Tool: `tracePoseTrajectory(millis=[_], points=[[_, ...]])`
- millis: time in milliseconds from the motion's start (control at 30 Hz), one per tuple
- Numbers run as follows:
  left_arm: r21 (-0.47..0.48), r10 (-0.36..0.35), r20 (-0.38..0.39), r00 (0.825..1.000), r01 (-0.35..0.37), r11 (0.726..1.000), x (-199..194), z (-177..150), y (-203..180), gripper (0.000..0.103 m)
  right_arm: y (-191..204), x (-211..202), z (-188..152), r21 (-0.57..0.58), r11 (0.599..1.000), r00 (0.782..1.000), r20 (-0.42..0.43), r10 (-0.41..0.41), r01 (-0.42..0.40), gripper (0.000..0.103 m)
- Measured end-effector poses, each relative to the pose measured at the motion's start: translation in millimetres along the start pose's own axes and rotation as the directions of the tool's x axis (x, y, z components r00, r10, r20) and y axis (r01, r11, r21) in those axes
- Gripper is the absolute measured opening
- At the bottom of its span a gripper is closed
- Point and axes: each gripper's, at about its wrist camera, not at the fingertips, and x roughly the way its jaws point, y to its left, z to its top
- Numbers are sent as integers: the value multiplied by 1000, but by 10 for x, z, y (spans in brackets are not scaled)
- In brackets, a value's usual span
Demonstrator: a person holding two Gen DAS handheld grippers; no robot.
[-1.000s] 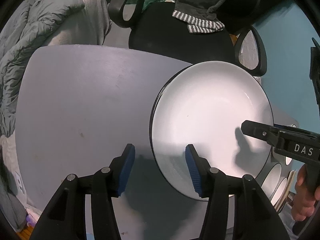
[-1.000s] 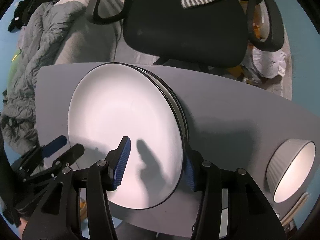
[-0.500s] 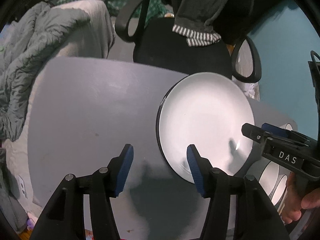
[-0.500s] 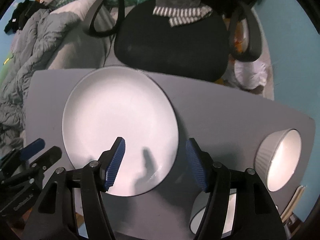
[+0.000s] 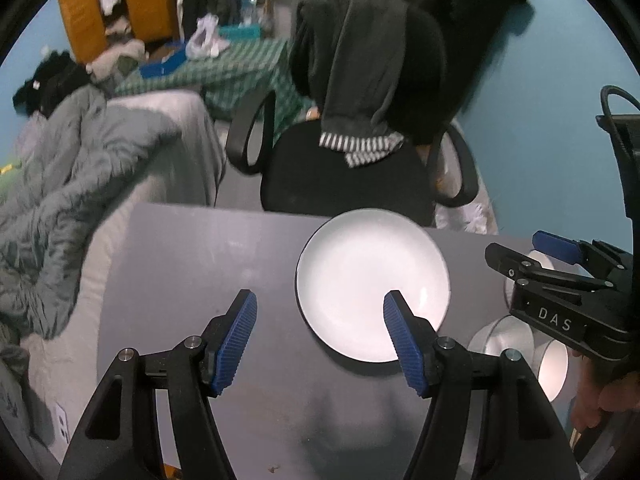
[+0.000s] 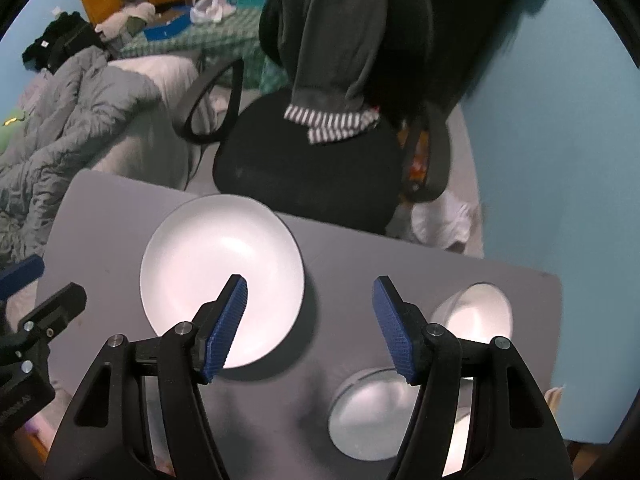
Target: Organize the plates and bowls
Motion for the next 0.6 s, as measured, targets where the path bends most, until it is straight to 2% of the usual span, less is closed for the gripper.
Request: tracePoseTrajectory(millis=[200,467,600], points=[[11,-50,56,997,49,999,-358,-37,-56,69,-46,-371,-128,31,999,998,61,-10,8,69],[43,-69,112,991,64,997,-721,-102,-115,69,-125,-830,-296,85,996,993,116,-34,24,70],[77,-65,146,987,54,996,-896,-156,-159,75,-177,-1032,-336,111,994,990,136,-33,18,71]])
